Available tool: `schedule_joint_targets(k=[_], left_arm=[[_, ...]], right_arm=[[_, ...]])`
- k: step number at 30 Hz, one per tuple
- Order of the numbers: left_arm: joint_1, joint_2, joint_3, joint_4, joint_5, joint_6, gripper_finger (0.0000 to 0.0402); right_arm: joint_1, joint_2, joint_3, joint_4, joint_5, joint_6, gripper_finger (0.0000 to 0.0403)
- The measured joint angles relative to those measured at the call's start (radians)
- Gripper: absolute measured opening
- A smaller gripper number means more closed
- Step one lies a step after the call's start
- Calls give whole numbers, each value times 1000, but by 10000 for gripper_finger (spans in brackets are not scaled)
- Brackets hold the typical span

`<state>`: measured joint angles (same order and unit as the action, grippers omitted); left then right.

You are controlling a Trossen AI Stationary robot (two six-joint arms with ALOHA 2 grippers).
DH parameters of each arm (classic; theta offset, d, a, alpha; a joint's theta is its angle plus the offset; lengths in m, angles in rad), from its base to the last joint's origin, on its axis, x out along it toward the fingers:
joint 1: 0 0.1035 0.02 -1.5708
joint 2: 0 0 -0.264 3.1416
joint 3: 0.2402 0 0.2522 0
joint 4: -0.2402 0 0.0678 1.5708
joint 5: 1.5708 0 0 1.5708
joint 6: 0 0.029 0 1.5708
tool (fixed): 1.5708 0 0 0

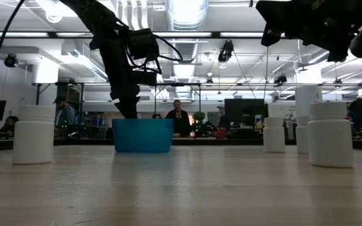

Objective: Pick and place pill bottles into a basket
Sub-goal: Put the white medicine bottle into the blue bin

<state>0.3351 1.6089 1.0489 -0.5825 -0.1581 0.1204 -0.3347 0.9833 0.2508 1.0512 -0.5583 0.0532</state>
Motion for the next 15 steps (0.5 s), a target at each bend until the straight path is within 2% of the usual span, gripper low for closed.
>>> schedule_joint_targets(k=[15], left_arm=[[0,67,6,33,11,-1,157]], right_arm=[[0,0,0,-6,0,0,9]])
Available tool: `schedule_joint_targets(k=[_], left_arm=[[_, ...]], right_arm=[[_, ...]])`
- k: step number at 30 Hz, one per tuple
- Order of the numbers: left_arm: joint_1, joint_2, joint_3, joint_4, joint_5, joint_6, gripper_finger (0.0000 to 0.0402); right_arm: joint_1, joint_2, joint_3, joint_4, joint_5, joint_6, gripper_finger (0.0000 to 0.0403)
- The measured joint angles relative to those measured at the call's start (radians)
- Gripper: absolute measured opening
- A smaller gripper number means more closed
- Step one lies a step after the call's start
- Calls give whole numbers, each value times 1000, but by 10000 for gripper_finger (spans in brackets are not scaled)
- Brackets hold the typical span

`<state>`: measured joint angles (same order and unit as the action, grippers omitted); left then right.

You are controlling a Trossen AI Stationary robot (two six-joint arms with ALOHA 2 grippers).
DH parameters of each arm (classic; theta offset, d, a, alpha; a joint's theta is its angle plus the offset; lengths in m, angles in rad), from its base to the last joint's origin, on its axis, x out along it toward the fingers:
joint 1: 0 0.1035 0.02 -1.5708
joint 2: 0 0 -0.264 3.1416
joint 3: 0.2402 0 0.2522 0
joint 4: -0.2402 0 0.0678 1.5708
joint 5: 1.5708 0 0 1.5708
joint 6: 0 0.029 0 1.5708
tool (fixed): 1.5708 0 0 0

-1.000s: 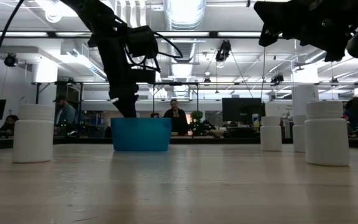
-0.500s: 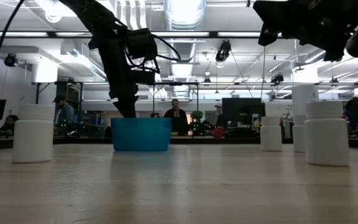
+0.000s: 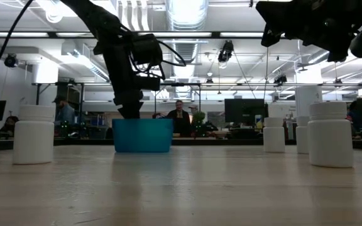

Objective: Pick and place pill bottles into a basket
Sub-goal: Put the white medicine bottle into the blue bin

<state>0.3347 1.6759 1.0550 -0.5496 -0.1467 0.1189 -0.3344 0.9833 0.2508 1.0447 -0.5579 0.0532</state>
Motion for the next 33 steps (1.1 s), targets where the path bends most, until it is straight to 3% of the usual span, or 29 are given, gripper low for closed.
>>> schedule_joint_targets(k=[9,33], left_arm=[[0,-4,-9,-33,-4,-8,209],[-1,-80,-6,-47,-38,-57,217]], right_arm=[[0,0,0,0,0,0,9],[0,0,0,0,0,-8,9]])
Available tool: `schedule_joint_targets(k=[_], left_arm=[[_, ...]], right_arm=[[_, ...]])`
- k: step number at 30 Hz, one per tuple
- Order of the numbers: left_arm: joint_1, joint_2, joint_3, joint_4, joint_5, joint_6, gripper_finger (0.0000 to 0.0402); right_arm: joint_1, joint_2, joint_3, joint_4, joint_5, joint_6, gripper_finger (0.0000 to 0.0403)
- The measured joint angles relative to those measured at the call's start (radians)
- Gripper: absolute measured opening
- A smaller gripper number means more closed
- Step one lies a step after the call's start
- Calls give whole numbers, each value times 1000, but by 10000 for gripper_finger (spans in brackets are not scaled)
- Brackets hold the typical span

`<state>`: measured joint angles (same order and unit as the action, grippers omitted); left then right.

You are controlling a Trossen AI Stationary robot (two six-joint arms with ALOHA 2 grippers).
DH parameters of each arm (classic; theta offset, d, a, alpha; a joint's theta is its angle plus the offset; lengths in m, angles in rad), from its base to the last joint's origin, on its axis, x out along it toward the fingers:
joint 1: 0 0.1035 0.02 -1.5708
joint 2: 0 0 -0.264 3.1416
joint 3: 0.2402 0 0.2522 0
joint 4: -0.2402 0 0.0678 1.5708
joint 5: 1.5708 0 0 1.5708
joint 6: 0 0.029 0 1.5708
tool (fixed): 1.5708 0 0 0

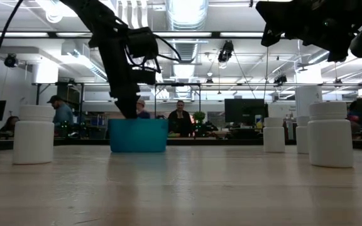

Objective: Pick and place pill bottles into a basket
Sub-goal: Put the white medicine bottle into the blue bin

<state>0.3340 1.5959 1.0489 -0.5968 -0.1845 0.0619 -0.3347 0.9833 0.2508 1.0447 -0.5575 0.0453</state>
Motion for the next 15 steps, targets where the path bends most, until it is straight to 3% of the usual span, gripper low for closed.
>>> schedule_joint_targets(k=[7,15], left_arm=[[-5,-63,0,-28,4,-33,217],[-79,-141,0,-50,91,-58,217]], right_arm=[[0,0,0,-2,0,0,8],[1,0,0,-4,0,-1,9]])
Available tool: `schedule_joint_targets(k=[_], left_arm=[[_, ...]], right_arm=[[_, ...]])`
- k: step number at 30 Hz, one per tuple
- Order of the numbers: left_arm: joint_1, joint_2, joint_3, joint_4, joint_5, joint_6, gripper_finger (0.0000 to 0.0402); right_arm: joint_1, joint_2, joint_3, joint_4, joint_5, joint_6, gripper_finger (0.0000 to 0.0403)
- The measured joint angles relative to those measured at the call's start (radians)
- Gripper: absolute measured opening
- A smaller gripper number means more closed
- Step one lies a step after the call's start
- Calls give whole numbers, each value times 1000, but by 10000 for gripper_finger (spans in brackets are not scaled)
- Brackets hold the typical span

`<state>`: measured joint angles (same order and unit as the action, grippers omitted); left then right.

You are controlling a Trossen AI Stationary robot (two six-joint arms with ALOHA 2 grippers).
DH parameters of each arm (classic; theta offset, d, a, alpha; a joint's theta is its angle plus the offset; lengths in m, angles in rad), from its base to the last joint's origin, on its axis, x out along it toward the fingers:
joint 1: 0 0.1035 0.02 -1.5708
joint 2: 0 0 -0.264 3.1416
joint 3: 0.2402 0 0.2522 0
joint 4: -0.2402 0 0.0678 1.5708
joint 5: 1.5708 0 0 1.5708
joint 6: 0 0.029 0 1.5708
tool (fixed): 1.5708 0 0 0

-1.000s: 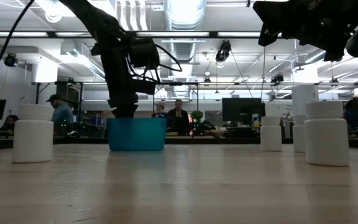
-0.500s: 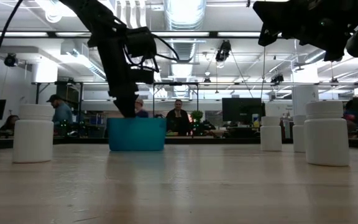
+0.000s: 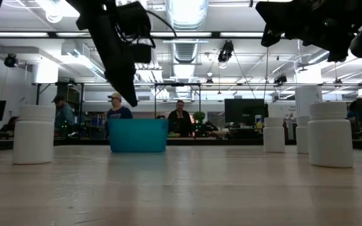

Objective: Pick and place pill bottles into a basket
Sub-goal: Put the white medicine bottle into the blue bin

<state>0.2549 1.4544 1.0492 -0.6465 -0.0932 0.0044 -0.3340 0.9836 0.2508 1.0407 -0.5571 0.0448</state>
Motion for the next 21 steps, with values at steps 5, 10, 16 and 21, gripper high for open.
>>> schedule_joint_targets(k=[5,10,16,21], left_arm=[[-92,-42,0,-24,9,0,217],[-200,-79,0,-51,10,-26,217],[-333,-85,1,-54,11,-41,217],[-412,-77,1,-82,9,-119,217]], right_arm=[[0,0,0,-5,0,0,9],[0,0,0,-7,0,-5,8],[0,0,0,-12,0,-3,9],[0,0,0,-12,0,-3,9]])
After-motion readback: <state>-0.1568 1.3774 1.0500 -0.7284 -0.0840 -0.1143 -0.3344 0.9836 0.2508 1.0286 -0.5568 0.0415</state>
